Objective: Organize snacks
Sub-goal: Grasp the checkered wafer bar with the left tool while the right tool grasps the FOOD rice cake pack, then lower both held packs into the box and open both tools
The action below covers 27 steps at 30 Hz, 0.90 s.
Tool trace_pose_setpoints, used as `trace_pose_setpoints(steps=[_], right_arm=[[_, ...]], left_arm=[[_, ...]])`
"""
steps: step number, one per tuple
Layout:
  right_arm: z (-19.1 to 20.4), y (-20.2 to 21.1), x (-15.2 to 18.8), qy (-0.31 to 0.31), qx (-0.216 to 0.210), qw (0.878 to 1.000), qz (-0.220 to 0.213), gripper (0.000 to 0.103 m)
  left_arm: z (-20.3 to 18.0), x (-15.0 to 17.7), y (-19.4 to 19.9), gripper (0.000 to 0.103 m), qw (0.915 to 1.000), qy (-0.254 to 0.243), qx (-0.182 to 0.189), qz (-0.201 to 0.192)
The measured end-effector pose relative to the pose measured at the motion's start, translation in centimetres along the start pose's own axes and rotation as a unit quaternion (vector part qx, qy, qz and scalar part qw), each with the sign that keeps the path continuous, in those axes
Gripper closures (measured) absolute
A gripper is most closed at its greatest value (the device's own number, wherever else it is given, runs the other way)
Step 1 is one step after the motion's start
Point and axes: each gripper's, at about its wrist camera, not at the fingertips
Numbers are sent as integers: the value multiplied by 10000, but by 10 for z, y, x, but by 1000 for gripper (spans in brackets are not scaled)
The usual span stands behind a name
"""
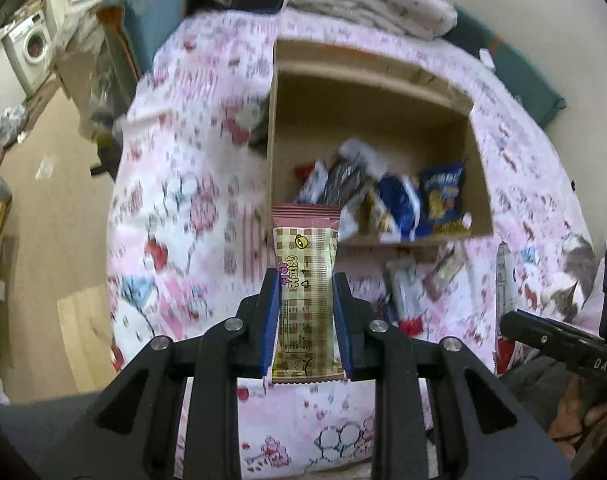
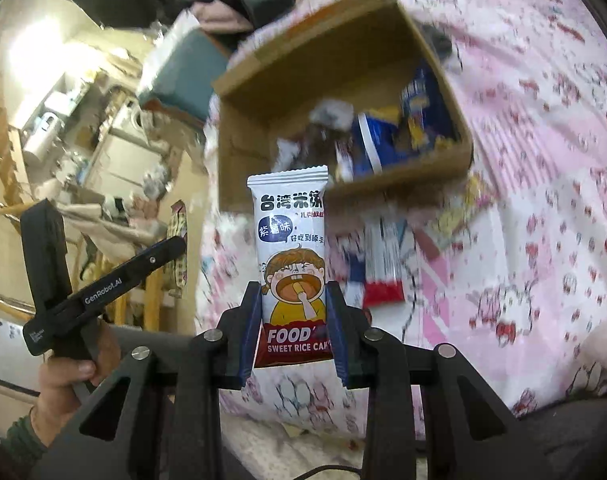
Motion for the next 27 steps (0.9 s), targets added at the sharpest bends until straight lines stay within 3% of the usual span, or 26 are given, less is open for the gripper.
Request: trace_pose_setpoints(steps=[10,13,22,27], right_arm=[[11,18,-62,102,47,9983,-580,70],[7,11,-78,84,247,9962,-825,70],[-27,-20,-112,-244,359,9954,-850,70],[-39,-32,-125,-315,497,9949,-823,70]], left_arm=[[-12,-54,14,81,9991,-121,-23,-412],[-18,-67,2,81,9975,-279,-305,-572],[-25,-88,-44,81,9990,-223,-138,-368],[-29,-91,-63,81,9983,-329,-93,-475]])
Point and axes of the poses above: each gripper's, at about its wrist camera, not at the fingertips, and y roughly against the way its jaws point, z to its left, x to its underside, and after that the axes turned 10 degrees about z, right-handed
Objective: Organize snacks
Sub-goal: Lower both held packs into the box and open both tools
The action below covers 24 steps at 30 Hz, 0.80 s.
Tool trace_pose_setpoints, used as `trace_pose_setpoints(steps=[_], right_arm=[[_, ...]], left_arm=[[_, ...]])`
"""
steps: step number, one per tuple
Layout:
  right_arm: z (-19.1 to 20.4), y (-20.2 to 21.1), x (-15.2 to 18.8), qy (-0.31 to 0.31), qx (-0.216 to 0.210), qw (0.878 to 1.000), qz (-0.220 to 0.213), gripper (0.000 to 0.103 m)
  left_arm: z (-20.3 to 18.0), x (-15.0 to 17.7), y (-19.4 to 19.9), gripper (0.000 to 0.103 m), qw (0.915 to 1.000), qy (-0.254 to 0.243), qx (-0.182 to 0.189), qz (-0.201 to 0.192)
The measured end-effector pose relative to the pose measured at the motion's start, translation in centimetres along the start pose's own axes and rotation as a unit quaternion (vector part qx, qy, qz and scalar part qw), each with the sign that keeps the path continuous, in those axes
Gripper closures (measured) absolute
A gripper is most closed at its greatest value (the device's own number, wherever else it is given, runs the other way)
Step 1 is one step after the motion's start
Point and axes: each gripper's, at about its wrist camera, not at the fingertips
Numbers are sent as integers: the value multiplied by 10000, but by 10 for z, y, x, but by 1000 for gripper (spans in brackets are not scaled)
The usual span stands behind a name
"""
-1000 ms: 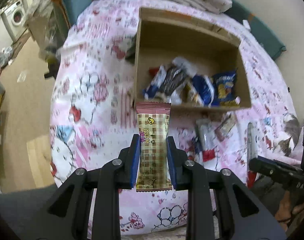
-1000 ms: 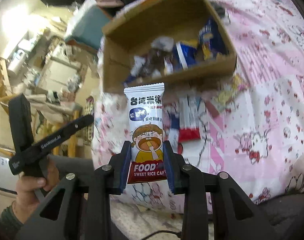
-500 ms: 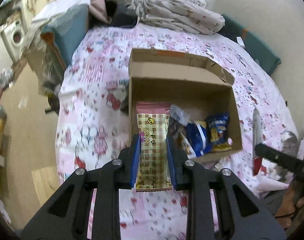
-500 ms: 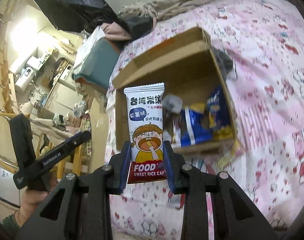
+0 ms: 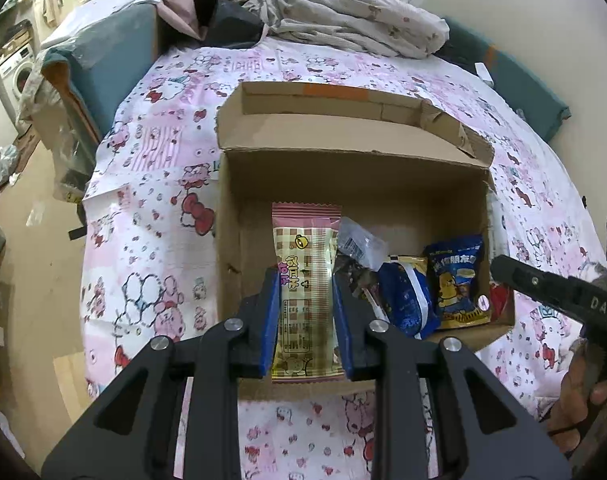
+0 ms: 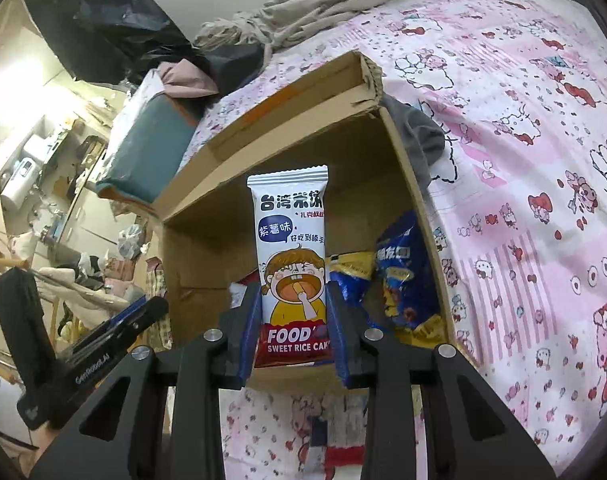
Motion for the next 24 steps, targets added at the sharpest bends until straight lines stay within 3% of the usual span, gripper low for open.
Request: trace_pose_setpoints(steps=[8,12,24], right_arm=[[-5,-19,-2,138,168,9997,134,70],[-5,-22,-3,127,132,9997,182,70],[-1,-25,-1,148,23,9997,194,69]], left_arm=[[0,-1,-14,81,9999,-81,34,-135],[3,-3,-21,81,9998,15,197,76],[3,-2,-16,81,9997,55,223,4]])
Point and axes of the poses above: each gripper's, at about its wrist camera, not at the fingertips, and y roughly against the way its jaws point, z to its left, x to its underside, and after that the axes turned 10 degrees about z, right-handed
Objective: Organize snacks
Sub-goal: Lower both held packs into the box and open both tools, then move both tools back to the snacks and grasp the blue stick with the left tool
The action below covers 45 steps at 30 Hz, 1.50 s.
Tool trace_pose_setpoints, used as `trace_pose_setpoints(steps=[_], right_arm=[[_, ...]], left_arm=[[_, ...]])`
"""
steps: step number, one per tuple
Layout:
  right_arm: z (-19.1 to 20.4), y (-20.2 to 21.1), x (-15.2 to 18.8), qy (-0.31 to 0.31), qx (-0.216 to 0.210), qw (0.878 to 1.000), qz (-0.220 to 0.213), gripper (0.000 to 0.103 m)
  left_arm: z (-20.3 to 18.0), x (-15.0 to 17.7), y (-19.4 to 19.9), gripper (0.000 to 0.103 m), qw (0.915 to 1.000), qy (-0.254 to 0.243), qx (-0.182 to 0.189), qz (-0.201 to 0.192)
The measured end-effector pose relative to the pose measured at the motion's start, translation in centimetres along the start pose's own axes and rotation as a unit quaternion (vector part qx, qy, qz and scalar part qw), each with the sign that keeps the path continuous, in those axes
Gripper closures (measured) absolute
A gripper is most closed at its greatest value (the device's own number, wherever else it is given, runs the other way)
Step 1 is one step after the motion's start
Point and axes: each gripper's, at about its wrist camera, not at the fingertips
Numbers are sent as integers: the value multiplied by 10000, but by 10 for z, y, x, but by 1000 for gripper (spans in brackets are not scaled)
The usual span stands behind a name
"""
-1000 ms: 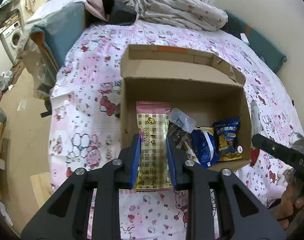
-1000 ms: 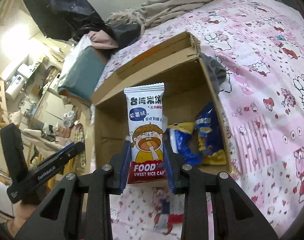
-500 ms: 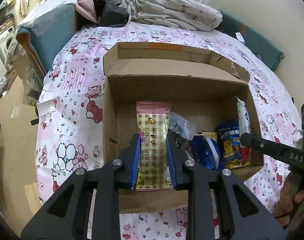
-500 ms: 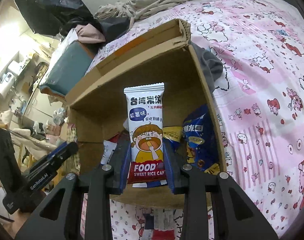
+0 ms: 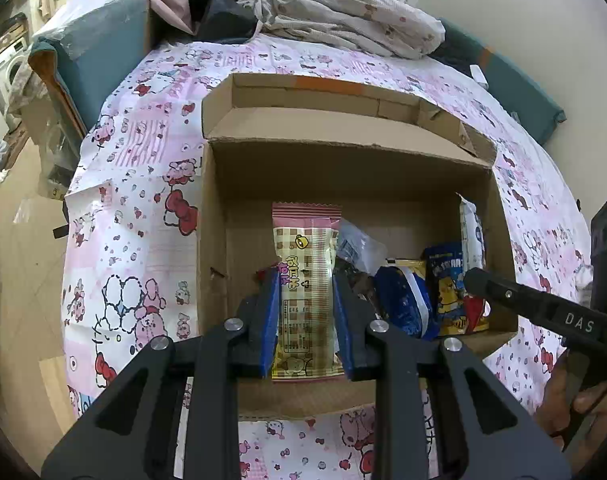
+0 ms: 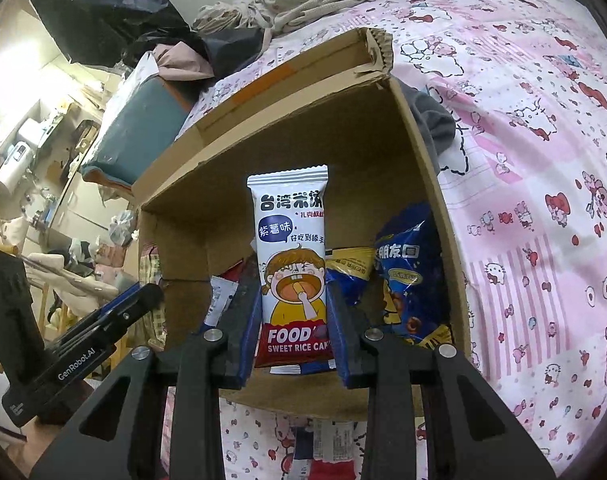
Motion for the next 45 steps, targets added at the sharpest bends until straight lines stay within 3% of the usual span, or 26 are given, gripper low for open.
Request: trace_pose_setpoints(steps=[8,10,13,15,16,18,23,26,33,37,40,45], right_arm=[[2,6,0,66,-108,9998,-124,67],[2,6,-1,31,-119,9999,-111,63],[1,8,-1,-41,-121,9998,-148,38],[2,9,-1,-8,-63,9998,-178,33],[3,10,-1,15,-30,9998,-190,31],[3,10,-1,23,68,9997,-214,27],[8,16,1,58,288,9991,-297,27],[11,26,4,28,357,9983,-450,27],[6,48,18,-201,355,9973,-604,26],[5,53,26,-114,277,9985,-453,26],[2,57,36,-161,447,9976,-498,26],[-9,54,51,-422,257,9986,-194,26]], left_arm=[[1,2,2,79,10000,11,4,31],[1,3,3,71,10000,5,-14,34],[0,5,8,46,10000,7,-53,-52],[0,5,10,25,9999,59,-81,-97],[0,6,11,23,9999,70,-54,-138],[0,6,13,23,9998,41,0,-179],[-1,8,18,23,9994,53,-126,-313],[1,8,21,23,9992,168,-6,-362],[3,14,33,23,9987,250,38,-436],[4,20,39,23,9988,280,70,-406],[5,28,43,23,9990,265,91,-351],[7,45,45,23,9992,336,57,-206]])
Point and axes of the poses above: each gripper's, at about its wrist camera, not at the fingertips, and y roughly against the way its jaws point, z to its left, x to its underside, and after that the axes turned 10 degrees about z, right-handed
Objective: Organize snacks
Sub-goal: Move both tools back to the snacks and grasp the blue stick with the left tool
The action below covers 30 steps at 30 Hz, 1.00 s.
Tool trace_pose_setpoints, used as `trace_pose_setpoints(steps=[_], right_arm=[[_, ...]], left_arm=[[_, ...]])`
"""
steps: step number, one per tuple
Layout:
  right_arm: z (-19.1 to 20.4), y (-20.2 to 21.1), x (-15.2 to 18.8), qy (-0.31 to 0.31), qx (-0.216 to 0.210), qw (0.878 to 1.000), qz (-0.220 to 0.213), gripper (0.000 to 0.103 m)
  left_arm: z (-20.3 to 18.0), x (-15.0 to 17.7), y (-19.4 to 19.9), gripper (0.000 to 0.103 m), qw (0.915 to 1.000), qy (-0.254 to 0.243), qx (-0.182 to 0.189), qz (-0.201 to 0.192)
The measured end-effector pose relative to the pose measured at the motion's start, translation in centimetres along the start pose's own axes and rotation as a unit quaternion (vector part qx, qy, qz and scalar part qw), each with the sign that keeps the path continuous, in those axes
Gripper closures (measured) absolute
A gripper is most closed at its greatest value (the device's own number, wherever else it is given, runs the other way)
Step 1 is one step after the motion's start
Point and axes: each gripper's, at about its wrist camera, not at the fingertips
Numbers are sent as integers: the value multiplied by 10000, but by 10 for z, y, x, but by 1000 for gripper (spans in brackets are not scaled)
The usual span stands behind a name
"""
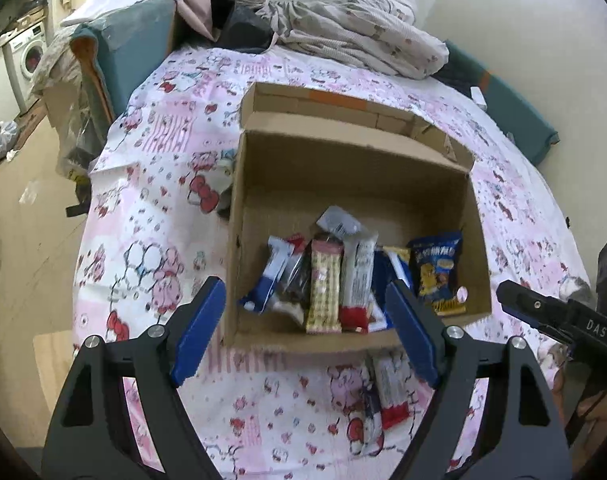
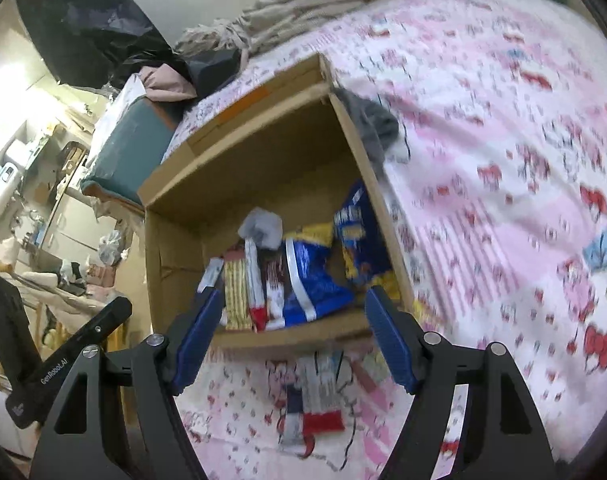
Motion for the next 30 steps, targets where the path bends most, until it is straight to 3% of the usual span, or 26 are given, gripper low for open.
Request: trace_pose_setpoints(steps=[7,13,16,19,21,27,28,29,30], right_arm=[[-20,-6,31,-414,155,9981,425,26],[-55,-19,49,-1080,295,9905,802,26],[-63,-12,50,-1150,394,9900,722,26],[-70,-3,51,-1286,334,9893,605,26],[-74,0,51,-1381,276,9884,568,26],[-72,-3,49,-1380,265,9885,560,26],[-72,-4,48,-1384,265,9883,582,26],[-72,-6,48,-1385,266,9882,598,26],[-71,-8,47,-1377,268,9881,622,26]], left_arm=[[7,28,-9,23,9988,269,-30,400],[-4,60,-44,23,9932,310,189,1108],[-23,77,-68,25,9881,134,282,1504],[-46,90,-87,36,9837,-252,302,1755],[-58,99,-105,53,9777,-520,300,2014],[-65,109,-127,61,9715,-627,244,2272],[-66,109,-127,69,9714,-653,217,2271],[-66,109,-125,90,9702,-692,165,2318],[-66,108,-125,90,9695,-663,141,2356]])
Point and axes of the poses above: each gripper's, at about its wrist camera, not at the fingertips, and y roughly against the way its jaws point, z to its left, x to its underside, and after that the axes turned 10 degrees about z, right-handed
